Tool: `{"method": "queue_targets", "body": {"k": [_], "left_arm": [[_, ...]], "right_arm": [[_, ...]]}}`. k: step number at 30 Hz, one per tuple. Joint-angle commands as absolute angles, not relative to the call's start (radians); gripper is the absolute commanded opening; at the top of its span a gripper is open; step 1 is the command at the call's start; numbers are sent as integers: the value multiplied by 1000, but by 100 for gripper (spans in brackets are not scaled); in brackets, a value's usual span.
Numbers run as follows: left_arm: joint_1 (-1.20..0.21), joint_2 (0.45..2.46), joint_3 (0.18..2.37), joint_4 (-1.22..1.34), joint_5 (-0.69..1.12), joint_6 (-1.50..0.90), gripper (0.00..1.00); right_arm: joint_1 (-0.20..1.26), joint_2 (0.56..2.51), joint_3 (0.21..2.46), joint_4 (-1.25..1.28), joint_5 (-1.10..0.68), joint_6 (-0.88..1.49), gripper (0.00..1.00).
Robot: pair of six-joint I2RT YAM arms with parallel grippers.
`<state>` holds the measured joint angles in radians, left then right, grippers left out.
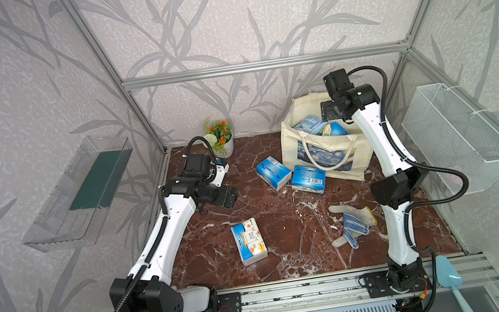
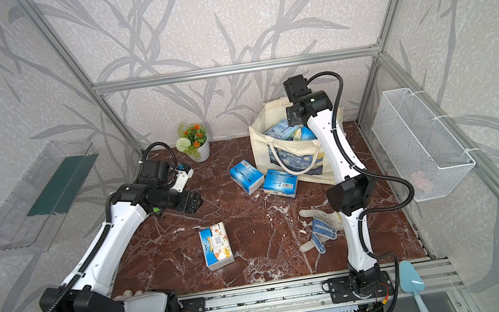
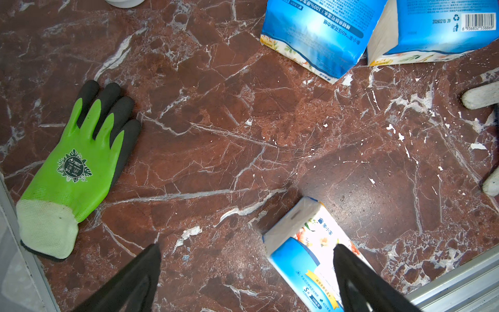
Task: Put tissues into the canvas bag
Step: Place the pack of facial tissues in the canvas bag, then pick up the pack of facial tissues from the center of the board.
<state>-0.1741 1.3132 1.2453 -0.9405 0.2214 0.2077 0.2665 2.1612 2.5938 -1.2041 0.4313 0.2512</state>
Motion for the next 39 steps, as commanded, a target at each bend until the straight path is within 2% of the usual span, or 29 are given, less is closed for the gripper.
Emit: {"method": "queue_targets", "body": {"k": [1, 7, 14, 18, 22, 26, 33, 39], "left_arm": [[-170, 1305, 1267, -1002, 233, 286, 97], [-175, 1288, 1307, -1163, 314, 576, 99], [-186, 1160, 1260, -1210, 296, 1026, 99], [-225, 1158, 1258, -1248, 332, 1227, 99], [-298, 1148, 1180, -1203, 306, 1494, 99], [-353, 1165, 1119, -1149, 341, 1694, 99], [-399, 1232, 1052, -1113, 403, 2013, 99], [-405, 1288, 1032, -1137, 390, 2242, 99]], "right_arm": [[248, 2145, 2637, -1223, 371, 258, 91], [226, 2113, 2647, -1203, 278, 252, 91], [213, 2082, 2766, -1199, 178, 215, 92], [182, 2048, 2831, -1230, 9, 238, 92], [172, 1960, 2795, -1267, -153, 240, 92], [172, 1794, 2612, -1268, -214, 238, 92], [170, 1288, 1916, -1044, -176, 267, 94], [169, 1082, 1687, -1107, -151, 276, 95]]}}
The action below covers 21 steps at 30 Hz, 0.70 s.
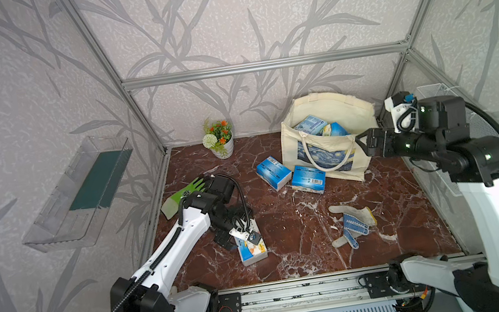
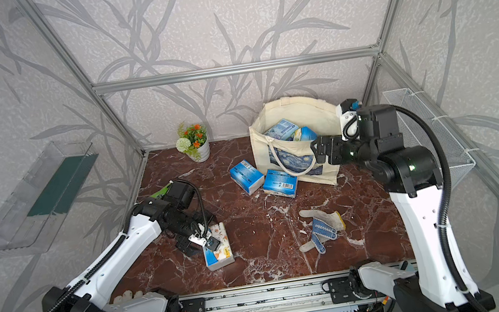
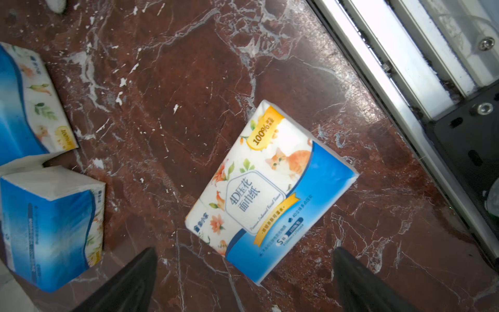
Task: Put tissues into the canvas bag
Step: Pick up the pack of facial tissues from the center of the board.
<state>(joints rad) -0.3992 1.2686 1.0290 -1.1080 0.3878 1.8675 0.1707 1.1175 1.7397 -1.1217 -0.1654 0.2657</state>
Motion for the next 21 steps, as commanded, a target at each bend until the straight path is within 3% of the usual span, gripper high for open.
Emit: {"method": "queue_targets", "body": {"k": [1, 9, 21], "left_arm": [[-406, 1298, 1035, -1142, 388, 2268, 99], [-408, 1359, 1025, -1134, 348, 2465, 99], [-408, 1410, 945, -1037, 329, 2633, 99]], "right_arm": [[169, 1057, 1650, -1113, -150, 279, 95], [169, 878, 1441, -1098, -162, 345, 95], [169, 781, 1358, -1145, -143, 376, 95]]}}
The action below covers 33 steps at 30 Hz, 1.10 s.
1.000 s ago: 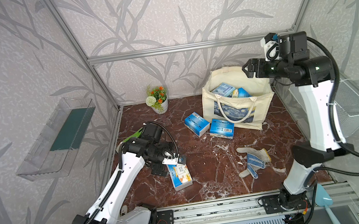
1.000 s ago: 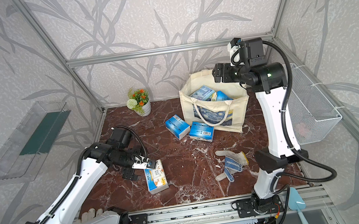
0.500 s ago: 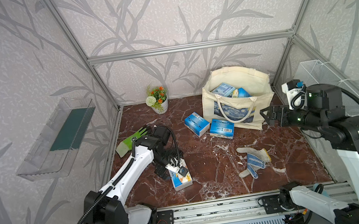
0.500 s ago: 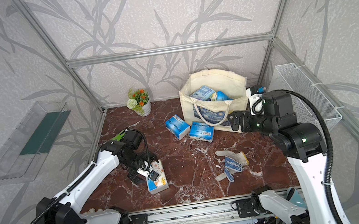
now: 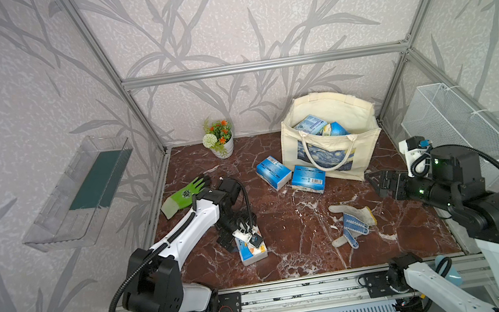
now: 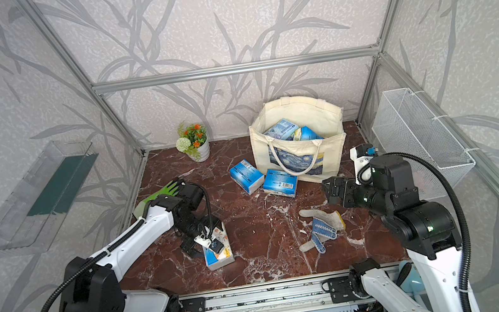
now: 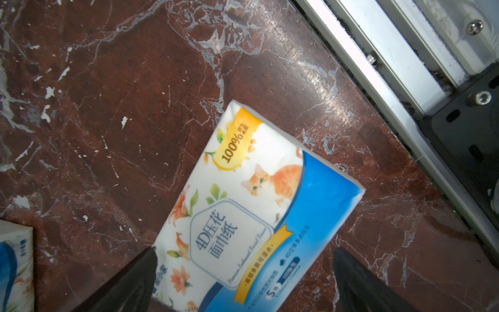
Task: Put tissues into the canvas bag
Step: Pick up the pack of facial tissues from the center of the board.
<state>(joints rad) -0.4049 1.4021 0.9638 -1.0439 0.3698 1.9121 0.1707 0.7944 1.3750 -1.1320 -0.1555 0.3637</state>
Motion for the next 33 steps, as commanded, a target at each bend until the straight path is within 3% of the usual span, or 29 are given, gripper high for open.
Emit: {"method": "queue_targets", "body": {"k": [1, 20, 33], "left_arm": [[-408, 1416, 936, -1010, 314, 2639, 99], [-433, 1484, 912, -886, 368, 2651, 99], [-455, 1544, 914, -885, 274, 2649, 99]], "right_arm": [[169, 776, 1353, -1147, -142, 378, 95], [169, 760, 1279, -1118, -143, 378, 95], [169, 749, 1240, -1099, -147, 386, 96]]}}
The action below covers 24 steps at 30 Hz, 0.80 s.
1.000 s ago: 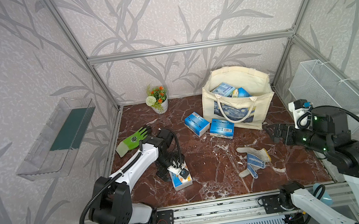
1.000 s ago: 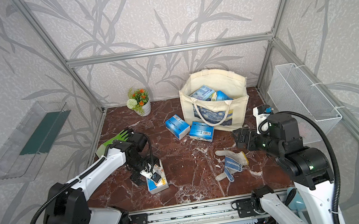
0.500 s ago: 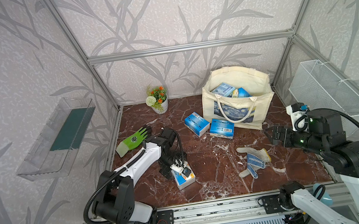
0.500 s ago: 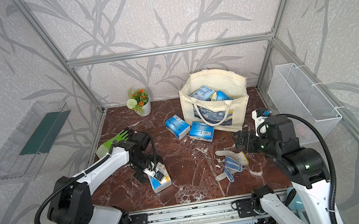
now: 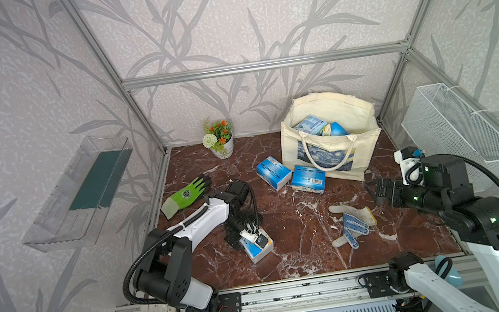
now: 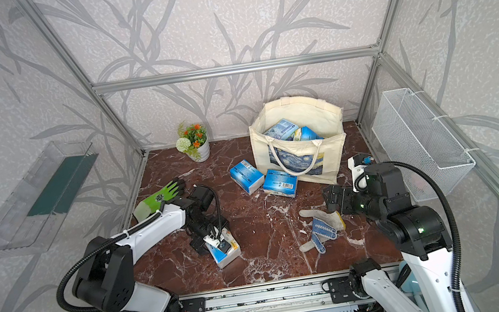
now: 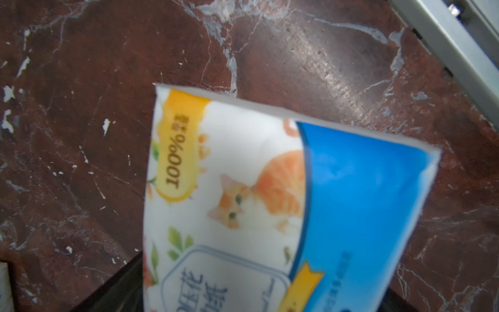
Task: Put tissues into the canvas bag
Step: Pick up the pack of facial tissues from the center of the board.
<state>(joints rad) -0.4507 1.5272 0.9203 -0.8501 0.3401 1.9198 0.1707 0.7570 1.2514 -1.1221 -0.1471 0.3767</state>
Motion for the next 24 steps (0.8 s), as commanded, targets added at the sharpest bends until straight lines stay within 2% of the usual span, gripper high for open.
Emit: {"method": "queue_targets", "body": {"k": [1, 8, 14, 24], "left_arm": [[-455, 1545, 914, -881, 276, 2646, 98], [-456, 1545, 886, -838, 313, 2629, 91], [-454, 1531, 880, -839, 314, 2581, 78], [-456, 1492, 994, -904, 362, 2275, 68]], "right_arm": [[169, 747, 1237, -1096, -150, 387, 96], [169, 744, 1218, -1085, -152, 390, 96], [169, 744, 1208, -1077, -156, 394, 96], [169, 756, 1201, -1061, -164, 396, 96]]}}
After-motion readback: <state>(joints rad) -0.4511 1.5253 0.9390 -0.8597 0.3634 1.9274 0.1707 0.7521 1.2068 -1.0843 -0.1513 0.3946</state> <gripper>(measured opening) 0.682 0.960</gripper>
